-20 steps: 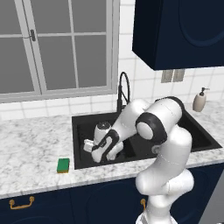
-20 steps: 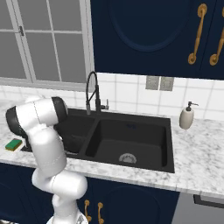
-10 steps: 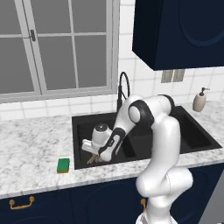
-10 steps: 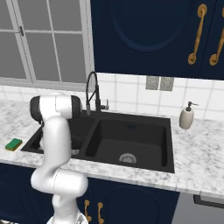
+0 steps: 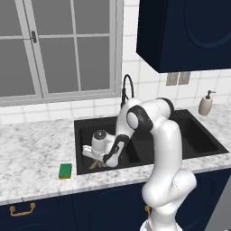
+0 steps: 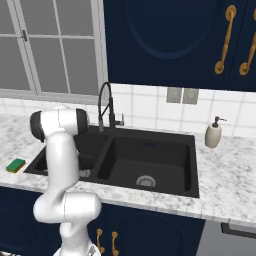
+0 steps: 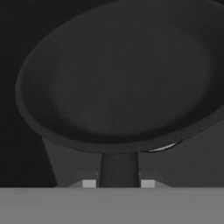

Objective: Pick the pan and sponge and place them into the sink. Then turn on the water.

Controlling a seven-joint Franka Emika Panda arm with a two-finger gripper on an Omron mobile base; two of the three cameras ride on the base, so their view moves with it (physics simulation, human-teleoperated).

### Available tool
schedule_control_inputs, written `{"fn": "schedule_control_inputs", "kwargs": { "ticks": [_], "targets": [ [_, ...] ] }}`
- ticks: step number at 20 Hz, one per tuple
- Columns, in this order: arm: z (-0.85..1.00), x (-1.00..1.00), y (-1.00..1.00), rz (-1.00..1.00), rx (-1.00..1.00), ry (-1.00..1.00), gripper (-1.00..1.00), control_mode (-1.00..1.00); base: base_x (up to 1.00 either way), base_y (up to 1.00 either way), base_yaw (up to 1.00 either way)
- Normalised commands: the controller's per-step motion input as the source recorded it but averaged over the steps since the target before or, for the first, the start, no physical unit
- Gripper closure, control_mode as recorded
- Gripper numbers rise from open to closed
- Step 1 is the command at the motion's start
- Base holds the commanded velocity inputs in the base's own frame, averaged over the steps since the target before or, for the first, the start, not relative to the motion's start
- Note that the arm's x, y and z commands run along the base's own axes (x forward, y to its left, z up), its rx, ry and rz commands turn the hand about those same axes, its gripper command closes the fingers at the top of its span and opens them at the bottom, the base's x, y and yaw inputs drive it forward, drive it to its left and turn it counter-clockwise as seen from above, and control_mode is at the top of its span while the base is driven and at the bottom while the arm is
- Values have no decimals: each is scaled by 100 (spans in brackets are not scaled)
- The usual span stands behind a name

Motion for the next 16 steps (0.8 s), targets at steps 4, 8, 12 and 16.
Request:
{"fn": "schedule_control_inputs", "kwargs": {
  "ticks": [4,8,12,16],
  "targets": [
    [9,1,0,0,0,-10,-100,-100,0,0,0],
    [39,0,0,0,0,0,-100,-100,0,0,0],
    [92,-3,0,0,0,0,-100,-100,0,0,0],
    [100,0,0,0,0,7,-100,-100,0,0,0]
  ]
}}
